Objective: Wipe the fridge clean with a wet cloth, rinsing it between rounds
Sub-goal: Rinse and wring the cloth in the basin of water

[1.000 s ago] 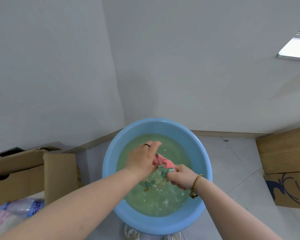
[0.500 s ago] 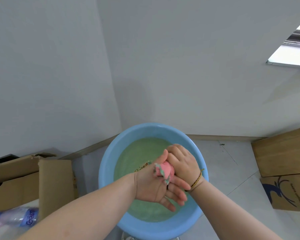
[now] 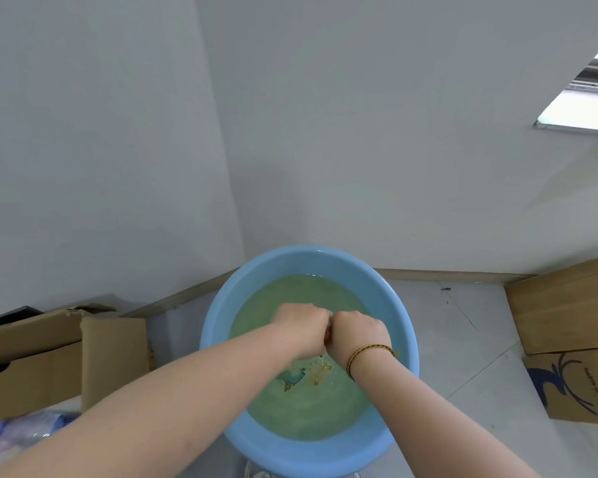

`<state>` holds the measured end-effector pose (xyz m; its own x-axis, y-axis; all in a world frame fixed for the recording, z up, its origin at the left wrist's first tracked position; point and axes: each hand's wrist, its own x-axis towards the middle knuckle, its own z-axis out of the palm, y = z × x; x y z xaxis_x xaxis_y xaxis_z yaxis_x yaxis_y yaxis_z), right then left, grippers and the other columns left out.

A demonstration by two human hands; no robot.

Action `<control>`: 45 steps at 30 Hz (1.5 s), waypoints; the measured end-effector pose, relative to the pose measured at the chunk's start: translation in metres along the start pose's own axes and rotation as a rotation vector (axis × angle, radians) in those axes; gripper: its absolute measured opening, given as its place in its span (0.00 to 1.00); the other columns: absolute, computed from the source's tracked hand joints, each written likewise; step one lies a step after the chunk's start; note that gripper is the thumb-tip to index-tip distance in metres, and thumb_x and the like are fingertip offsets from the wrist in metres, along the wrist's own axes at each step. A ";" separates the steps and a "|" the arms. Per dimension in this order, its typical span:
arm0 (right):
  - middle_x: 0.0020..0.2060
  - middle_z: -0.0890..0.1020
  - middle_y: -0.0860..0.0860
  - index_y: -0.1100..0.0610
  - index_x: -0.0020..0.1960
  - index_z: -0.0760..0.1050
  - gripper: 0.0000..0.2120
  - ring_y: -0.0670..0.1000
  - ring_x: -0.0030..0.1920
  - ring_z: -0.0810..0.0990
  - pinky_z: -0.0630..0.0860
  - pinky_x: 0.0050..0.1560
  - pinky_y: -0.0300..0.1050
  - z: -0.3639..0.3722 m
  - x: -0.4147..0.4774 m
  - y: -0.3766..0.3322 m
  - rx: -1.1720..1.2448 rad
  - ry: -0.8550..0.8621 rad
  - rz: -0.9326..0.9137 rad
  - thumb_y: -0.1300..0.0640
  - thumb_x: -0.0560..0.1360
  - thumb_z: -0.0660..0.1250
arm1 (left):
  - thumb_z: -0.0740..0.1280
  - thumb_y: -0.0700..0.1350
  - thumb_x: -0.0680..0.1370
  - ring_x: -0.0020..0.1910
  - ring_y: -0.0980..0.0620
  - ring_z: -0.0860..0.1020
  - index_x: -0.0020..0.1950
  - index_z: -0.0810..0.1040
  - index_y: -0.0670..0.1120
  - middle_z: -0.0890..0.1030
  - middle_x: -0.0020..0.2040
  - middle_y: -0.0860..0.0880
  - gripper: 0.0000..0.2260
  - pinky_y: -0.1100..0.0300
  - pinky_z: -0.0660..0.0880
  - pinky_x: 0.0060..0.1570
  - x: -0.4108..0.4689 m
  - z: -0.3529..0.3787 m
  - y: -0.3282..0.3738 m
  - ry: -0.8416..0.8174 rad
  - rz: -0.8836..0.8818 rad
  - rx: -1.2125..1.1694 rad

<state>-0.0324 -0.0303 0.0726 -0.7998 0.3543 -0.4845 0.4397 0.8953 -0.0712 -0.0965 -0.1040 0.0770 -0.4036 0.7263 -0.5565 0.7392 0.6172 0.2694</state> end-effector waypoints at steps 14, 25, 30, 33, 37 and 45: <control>0.15 0.59 0.46 0.51 0.17 0.57 0.29 0.45 0.17 0.54 0.51 0.22 0.30 -0.001 0.003 -0.002 1.388 -0.232 0.087 0.72 0.71 0.58 | 0.62 0.44 0.71 0.16 0.52 0.59 0.30 0.71 0.44 0.69 0.18 0.50 0.10 0.69 0.51 0.22 0.017 -0.024 -0.035 0.612 0.609 0.554; 0.15 0.60 0.46 0.56 0.27 0.56 0.20 0.44 0.16 0.55 0.50 0.22 0.29 -0.004 -0.004 -0.003 1.507 -0.351 0.085 0.71 0.73 0.57 | 0.74 0.41 0.57 0.14 0.55 0.61 0.43 0.64 0.47 0.66 0.16 0.51 0.23 0.69 0.48 0.21 0.007 -0.011 -0.035 0.780 0.468 0.388; 0.16 0.61 0.46 0.56 0.26 0.57 0.20 0.44 0.16 0.55 0.50 0.22 0.32 -0.012 -0.009 -0.004 1.468 -0.307 0.042 0.71 0.72 0.58 | 0.55 0.45 0.65 0.13 0.56 0.65 0.44 0.65 0.48 0.69 0.16 0.51 0.09 0.67 0.47 0.19 -0.006 -0.011 -0.031 0.780 0.343 0.233; 0.16 0.63 0.44 0.55 0.26 0.58 0.19 0.42 0.17 0.57 0.56 0.22 0.35 -0.016 -0.013 -0.009 1.163 -0.167 -0.027 0.68 0.70 0.62 | 0.67 0.44 0.62 0.14 0.56 0.67 0.44 0.73 0.47 0.71 0.18 0.50 0.11 0.69 0.38 0.22 -0.016 -0.002 -0.033 0.748 0.199 0.095; 0.26 0.69 0.44 0.52 0.33 0.65 0.12 0.42 0.26 0.65 0.64 0.29 0.35 -0.023 -0.018 -0.008 0.838 0.054 -0.119 0.63 0.70 0.65 | 0.62 0.44 0.76 0.41 0.47 0.79 0.58 0.71 0.48 0.82 0.42 0.47 0.11 0.60 0.57 0.28 -0.033 -0.011 -0.022 0.655 -0.014 -0.092; 0.43 0.77 0.48 0.56 0.56 0.71 0.11 0.45 0.37 0.76 0.73 0.36 0.36 -0.026 -0.049 0.019 1.712 0.269 0.235 0.58 0.75 0.65 | 0.70 0.42 0.71 0.39 0.61 0.76 0.44 0.70 0.57 0.76 0.39 0.62 0.12 0.72 0.69 0.37 -0.036 -0.030 0.017 0.560 0.087 -0.892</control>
<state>0.0040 -0.0237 0.1180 -0.6232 0.6130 -0.4856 0.3015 -0.3845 -0.8725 -0.0855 -0.1101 0.1250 -0.7273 0.6745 -0.1269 0.2055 0.3905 0.8974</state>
